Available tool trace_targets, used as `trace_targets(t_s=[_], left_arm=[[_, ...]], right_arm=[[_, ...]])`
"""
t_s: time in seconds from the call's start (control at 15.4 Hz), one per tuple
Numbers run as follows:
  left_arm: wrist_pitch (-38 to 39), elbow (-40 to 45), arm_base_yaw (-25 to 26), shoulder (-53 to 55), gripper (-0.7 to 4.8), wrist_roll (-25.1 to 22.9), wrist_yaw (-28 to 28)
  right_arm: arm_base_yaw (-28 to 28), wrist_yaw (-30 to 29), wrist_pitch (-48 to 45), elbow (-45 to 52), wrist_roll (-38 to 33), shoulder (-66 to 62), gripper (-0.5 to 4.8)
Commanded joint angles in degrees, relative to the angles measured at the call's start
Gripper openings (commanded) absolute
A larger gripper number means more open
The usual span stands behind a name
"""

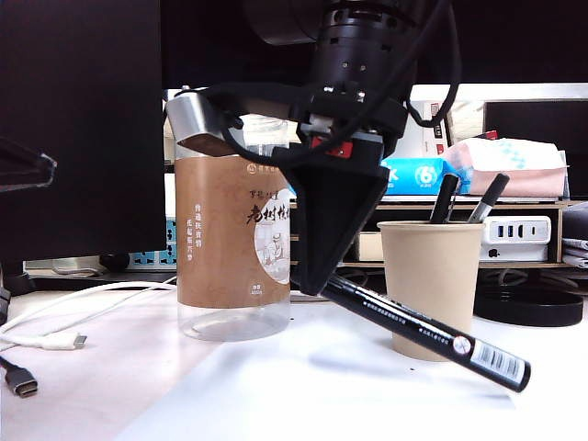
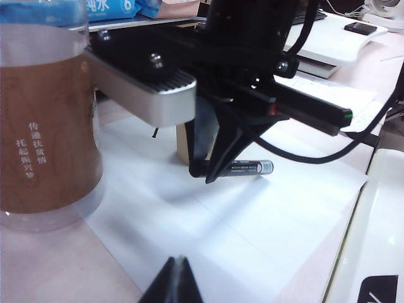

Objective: Pick up the marker from the paper cup and put it on the table.

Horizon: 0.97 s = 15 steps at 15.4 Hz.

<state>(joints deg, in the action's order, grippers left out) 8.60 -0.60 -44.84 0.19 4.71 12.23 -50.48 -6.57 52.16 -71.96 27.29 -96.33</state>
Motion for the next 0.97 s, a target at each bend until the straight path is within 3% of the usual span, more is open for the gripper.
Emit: trace_targets(t_s=[0.06, 0.45, 0.71, 0.97], left_arm=[[0.57, 0.04, -0.07, 0.00, -0.04, -0.17, 0.50], [0.57, 0.04, -0.07, 0.00, -0.04, -0.20, 0.50], [0.57, 0.04, -0.07, 0.00, -0.04, -0.17, 0.50], [0.57, 0.04, -0.07, 0.00, -0.04, -0.20, 0.50]], right_arm=[[-0.09, 0.70, -0.13, -0.31, 0.17, 0.11, 0.95], [-0.11, 0.63, -0.50, -0.63, -0.37, 0.13, 0.95], [0.02, 0.44, 0.76, -8.79, -4.87, 0.17, 0.94], [0.02, -3.08, 5.86, -17.09, -8.87, 2.86, 0.20]])
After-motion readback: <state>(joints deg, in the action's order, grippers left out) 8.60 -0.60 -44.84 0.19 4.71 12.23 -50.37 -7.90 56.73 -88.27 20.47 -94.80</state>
